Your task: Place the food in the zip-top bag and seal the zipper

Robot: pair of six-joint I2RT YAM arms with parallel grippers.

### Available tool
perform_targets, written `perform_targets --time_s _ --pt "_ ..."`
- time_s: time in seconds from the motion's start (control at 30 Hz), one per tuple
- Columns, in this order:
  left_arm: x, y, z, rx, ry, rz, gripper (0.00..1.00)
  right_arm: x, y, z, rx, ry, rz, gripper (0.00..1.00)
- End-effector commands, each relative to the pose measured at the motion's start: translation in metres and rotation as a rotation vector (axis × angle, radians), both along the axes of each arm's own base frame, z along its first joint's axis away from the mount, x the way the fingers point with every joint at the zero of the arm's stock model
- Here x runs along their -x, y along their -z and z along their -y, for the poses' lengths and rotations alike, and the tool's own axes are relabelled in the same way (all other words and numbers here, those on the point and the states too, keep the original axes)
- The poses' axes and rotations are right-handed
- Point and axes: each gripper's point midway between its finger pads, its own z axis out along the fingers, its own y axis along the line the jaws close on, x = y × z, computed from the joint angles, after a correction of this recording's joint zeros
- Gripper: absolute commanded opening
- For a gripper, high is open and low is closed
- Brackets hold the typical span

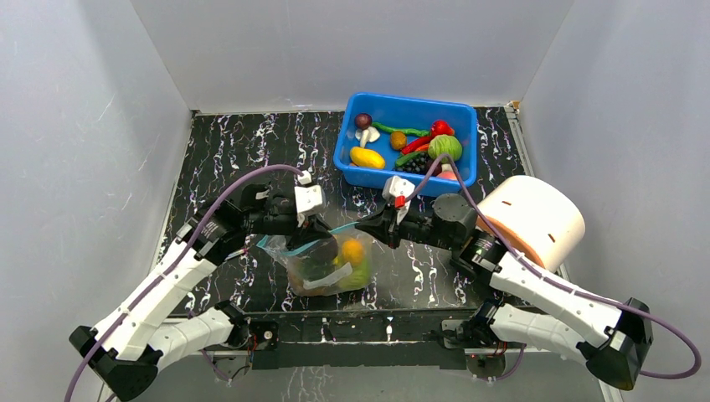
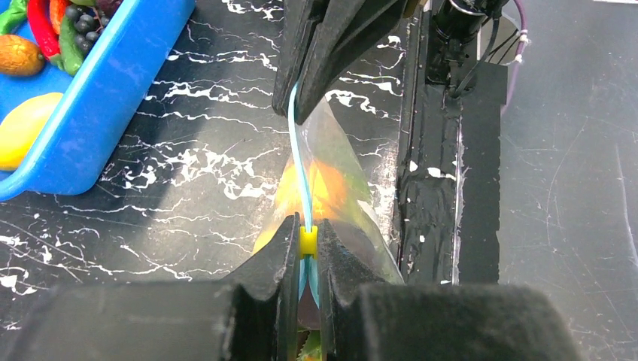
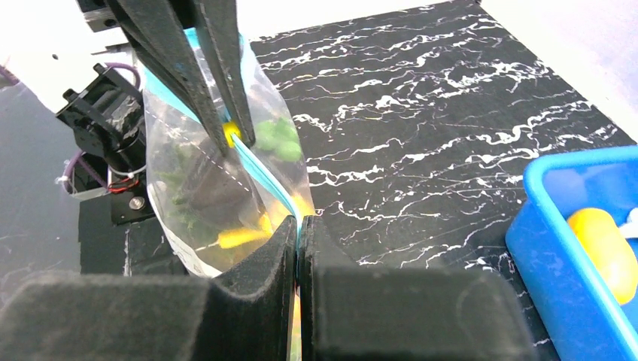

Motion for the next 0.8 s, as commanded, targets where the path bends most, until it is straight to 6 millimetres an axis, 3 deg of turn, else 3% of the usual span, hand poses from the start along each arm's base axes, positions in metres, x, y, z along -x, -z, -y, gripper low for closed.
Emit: perform_targets --time_s 0.0,0.23,0.77 --pt "0.009 -0.013 -0.014 -0.003 -0.027 0.027 0.00 -0.027 -0.002 0.023 -0.003 0.198 0.011 0.00" --pt "0.011 -0.010 -0.019 -0.017 -0.043 0.025 0.00 -0.042 0.014 0.040 0.046 0.319 -0.018 0.00" --pt "0.013 -0.004 -0.031 -0.041 -0.096 0.037 0.00 -0.059 0.013 0.083 0.066 0.539 -0.039 0.00"
